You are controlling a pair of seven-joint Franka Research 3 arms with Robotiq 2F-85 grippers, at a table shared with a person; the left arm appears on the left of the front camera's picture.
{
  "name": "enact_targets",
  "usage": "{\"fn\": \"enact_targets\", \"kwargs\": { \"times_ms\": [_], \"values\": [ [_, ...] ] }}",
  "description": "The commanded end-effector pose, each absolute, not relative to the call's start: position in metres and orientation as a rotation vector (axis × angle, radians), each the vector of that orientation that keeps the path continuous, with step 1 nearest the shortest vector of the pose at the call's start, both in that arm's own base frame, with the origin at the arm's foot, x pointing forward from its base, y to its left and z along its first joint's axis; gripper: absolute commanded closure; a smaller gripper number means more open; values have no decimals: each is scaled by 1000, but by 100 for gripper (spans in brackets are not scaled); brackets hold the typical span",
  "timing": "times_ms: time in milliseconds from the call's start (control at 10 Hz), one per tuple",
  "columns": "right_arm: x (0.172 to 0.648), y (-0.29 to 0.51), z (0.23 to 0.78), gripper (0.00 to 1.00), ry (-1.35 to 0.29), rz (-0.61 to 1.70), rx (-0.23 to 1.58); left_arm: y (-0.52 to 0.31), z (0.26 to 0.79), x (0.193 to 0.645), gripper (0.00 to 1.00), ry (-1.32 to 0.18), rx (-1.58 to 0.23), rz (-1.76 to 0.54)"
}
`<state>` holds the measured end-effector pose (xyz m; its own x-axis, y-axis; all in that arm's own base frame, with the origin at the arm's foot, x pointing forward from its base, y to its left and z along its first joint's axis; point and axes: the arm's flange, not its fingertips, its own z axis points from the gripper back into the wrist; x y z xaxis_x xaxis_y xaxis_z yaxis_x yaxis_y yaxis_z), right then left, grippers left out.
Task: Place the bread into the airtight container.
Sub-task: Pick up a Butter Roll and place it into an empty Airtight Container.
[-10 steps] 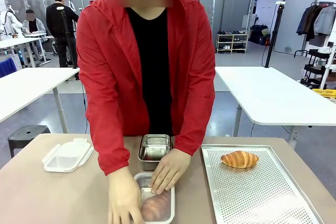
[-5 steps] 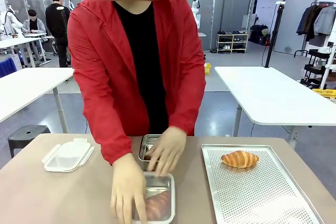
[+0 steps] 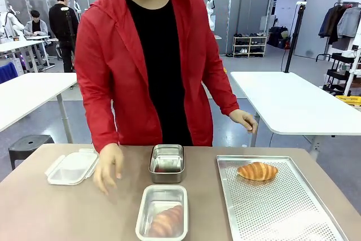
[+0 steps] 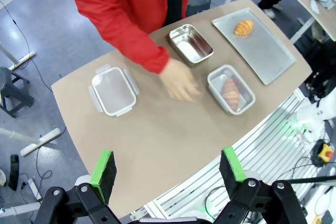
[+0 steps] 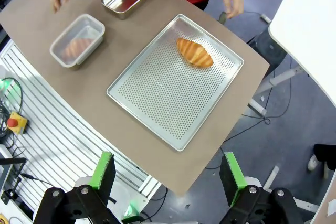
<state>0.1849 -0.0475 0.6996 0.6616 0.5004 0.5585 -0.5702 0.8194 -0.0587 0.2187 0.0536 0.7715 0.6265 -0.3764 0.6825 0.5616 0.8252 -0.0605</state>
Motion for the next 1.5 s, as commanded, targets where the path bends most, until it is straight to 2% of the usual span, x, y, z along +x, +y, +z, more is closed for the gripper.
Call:
{"fn": "enact_targets", "kwargs": {
  "times_ms": [0,1200,1400],
  "values": [
    [183,-48,699,0,-595,615,130,54,774,219,0,-708,-270,-560],
    [185,-47,700,0,-593,607,125,54,774,219,0,-708,-270,-560],
    [218,-30,707,0,-515,716,70,54,774,219,0,-708,-270,-560]
  ]
}}
